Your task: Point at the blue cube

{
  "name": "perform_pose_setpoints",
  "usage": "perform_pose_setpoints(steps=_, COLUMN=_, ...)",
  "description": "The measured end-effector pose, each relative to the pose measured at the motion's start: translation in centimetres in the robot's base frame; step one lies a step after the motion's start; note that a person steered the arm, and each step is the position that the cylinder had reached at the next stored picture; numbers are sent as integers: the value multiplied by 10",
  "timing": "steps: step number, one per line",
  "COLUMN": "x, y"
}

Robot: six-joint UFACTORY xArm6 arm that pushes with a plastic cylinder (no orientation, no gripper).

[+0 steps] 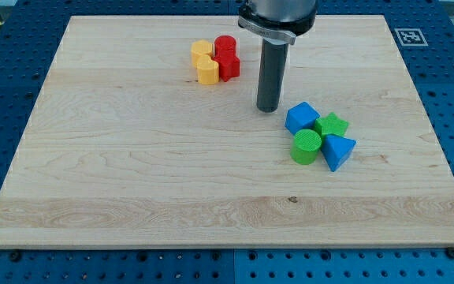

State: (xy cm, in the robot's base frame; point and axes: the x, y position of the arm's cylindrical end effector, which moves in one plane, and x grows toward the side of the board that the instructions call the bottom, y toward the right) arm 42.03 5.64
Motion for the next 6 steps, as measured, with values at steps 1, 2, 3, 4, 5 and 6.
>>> perform_pose_setpoints(steps=1, x=9, y=1)
perform_pose_setpoints(steps=2, x=-2, y=1)
perform_pose_setpoints(steps=3, x=-17, y=6)
perform_pose_setpoints(steps=4, x=-16, y=15)
perform_pose_setpoints(steps=5, x=-5, y=26)
perform_pose_setpoints(steps=6, x=12, y=33)
